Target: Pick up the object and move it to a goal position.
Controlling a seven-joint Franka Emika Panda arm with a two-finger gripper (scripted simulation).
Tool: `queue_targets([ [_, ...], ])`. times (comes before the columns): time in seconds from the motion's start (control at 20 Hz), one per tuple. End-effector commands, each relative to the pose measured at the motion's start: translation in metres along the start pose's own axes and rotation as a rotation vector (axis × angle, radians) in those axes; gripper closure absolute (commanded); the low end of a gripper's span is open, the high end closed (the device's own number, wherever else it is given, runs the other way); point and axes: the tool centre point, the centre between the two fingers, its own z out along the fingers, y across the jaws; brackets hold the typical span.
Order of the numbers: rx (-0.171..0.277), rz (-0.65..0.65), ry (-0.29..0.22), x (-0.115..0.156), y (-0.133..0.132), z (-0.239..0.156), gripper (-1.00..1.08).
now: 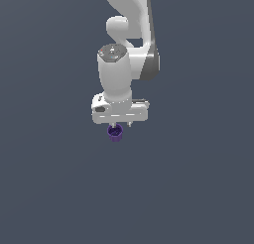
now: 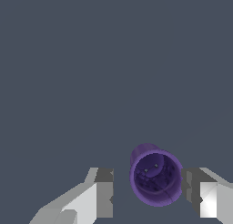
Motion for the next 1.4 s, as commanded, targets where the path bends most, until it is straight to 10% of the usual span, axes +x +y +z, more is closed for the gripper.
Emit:
queue_targets([
  [0.0,0.021,-0.019,0.006,-0.002,0.004,0.005,-0.20],
  [1.35,0.199,-0.231,0.174,-0.035,0.061,0.062,-0.20],
])
